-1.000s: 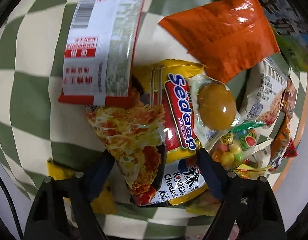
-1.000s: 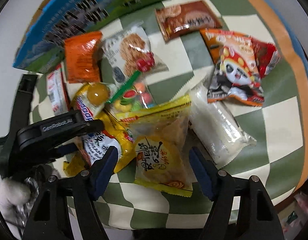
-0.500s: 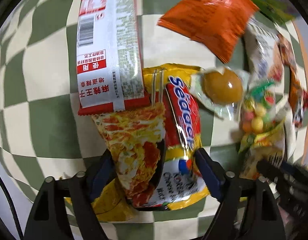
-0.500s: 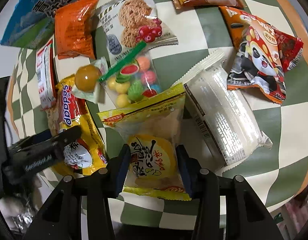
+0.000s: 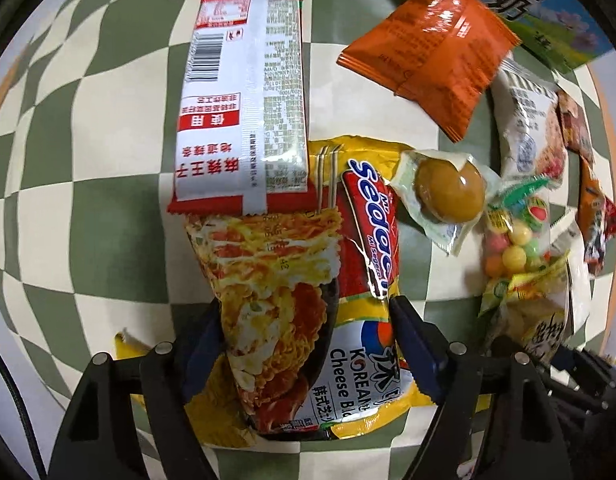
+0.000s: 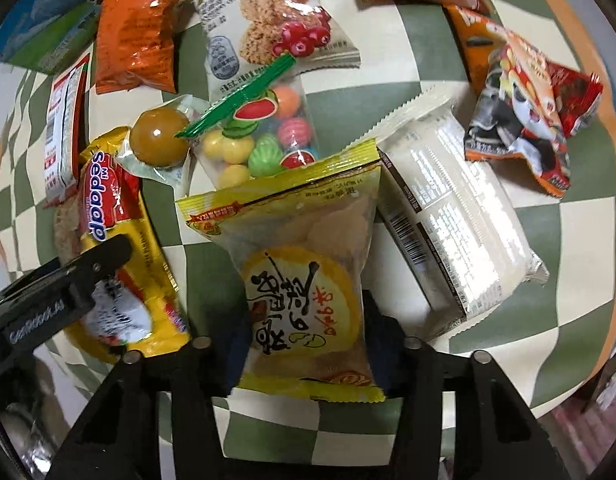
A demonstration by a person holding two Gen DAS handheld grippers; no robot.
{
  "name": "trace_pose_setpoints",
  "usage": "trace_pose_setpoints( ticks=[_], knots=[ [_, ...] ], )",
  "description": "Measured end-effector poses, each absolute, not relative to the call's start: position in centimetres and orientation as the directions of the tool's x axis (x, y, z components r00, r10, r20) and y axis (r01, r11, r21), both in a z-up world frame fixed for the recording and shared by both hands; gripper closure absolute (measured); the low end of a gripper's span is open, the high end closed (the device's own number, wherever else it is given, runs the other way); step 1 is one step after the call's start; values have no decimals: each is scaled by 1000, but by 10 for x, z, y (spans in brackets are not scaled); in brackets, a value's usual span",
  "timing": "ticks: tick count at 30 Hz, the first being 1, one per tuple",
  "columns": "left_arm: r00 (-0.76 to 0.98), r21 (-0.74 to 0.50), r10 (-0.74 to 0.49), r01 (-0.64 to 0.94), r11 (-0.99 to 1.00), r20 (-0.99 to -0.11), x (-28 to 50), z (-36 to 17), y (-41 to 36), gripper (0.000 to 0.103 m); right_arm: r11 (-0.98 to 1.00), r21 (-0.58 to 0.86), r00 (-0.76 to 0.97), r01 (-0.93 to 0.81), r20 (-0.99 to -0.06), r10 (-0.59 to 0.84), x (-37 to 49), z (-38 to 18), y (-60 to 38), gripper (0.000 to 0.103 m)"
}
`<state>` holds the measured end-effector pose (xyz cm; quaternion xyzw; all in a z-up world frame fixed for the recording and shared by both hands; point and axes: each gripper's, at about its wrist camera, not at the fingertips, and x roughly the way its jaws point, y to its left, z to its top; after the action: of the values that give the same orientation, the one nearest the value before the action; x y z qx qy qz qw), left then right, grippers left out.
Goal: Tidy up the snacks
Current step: 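Grasp the Sedaap noodle pack with left tool while right tool grasps the yellow cracker bag, then carry both packs into the cardboard box and open both tools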
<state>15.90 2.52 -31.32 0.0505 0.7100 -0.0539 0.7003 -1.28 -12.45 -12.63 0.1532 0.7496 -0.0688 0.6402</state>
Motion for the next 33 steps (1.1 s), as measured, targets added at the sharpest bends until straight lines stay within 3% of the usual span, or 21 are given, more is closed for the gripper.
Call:
trace_pose_setpoints(
  ticks=[11, 13, 18, 22, 26, 31, 33],
  knots=[
    [73, -9, -27, 227, 974, -997, 89, -251, 18, 25, 929, 144, -51, 341, -984, 172, -25, -84, -100, 63],
    [94, -19, -43, 235, 972, -995, 78, -235, 22, 34, 925, 163, -27, 343, -983, 183, -33, -68, -103, 63],
    [68, -33, -54, 281, 959, -996, 58, -219, 39, 34, 918, 188, 22, 348, -981, 193, -32, -41, -106, 63],
    [-121, -89, -60, 253, 963, -991, 74, -265, 48, 31, 916, 171, 9, 362, -984, 181, -24, -56, -117, 63],
    [-188, -146, -118, 147, 978, -975, 73, -290, 63, 20, 908, 175, -25, 380, -980, 199, -22, -81, -132, 63],
    [-118, -77, -61, 141, 987, -991, 62, -273, 53, 23, 906, 189, -66, 379, -971, 231, -20, -101, -141, 63],
    [-85, -51, -39, 138, 989, -996, 59, -254, 46, 32, 903, 201, -77, 380, -966, 248, -18, -106, -143, 63]
  ],
)
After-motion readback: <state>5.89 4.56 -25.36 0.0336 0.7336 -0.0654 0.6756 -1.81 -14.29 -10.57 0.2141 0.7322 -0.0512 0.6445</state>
